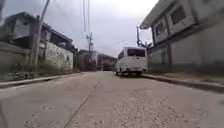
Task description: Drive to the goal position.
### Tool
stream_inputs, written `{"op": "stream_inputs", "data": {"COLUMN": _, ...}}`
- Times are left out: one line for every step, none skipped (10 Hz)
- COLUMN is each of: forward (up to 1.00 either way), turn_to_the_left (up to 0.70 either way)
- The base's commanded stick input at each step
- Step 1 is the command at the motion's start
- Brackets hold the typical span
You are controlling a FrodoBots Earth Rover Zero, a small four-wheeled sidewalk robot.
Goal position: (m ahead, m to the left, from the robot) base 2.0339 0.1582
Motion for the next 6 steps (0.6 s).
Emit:
{"op": "stream_inputs", "data": {"forward": 0.5, "turn_to_the_left": 0.0}}
{"op": "stream_inputs", "data": {"forward": 0.5, "turn_to_the_left": 0.0}}
{"op": "stream_inputs", "data": {"forward": 0.5, "turn_to_the_left": 0.0}}
{"op": "stream_inputs", "data": {"forward": 0.5, "turn_to_the_left": 0.0}}
{"op": "stream_inputs", "data": {"forward": 0.5, "turn_to_the_left": 0.0}}
{"op": "stream_inputs", "data": {"forward": 0.5, "turn_to_the_left": 0.0}}
